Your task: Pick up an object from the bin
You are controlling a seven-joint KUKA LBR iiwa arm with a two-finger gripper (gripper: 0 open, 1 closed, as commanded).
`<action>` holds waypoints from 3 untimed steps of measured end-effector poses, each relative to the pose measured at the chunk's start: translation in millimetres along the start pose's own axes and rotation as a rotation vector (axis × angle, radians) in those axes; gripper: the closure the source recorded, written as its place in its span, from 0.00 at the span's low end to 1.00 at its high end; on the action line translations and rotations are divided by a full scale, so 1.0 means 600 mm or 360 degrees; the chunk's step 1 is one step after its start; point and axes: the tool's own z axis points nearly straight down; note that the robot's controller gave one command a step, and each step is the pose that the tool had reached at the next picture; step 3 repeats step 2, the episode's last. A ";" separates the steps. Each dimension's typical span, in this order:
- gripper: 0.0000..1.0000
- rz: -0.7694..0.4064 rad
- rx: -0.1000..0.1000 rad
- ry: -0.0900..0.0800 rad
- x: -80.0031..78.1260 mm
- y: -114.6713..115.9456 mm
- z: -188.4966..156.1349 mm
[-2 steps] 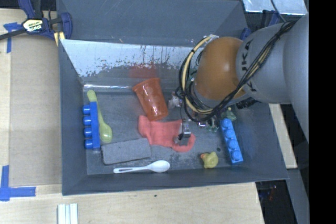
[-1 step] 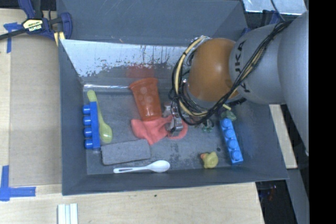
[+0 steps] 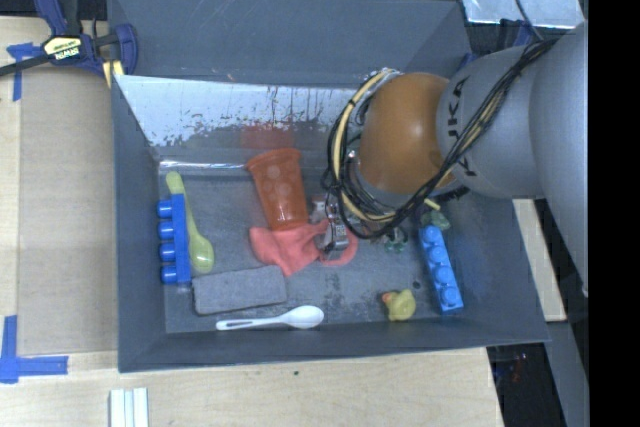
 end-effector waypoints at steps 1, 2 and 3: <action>1.00 -0.0033 0.0001 0.0007 -0.003 0.027 -0.086; 1.00 -0.0056 0.0001 0.0014 0.039 0.050 -0.198; 1.00 -0.0056 0.0001 0.0014 0.039 0.050 -0.198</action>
Offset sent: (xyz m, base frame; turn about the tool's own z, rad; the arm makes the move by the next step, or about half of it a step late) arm -0.0430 0.0337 0.1479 -0.0415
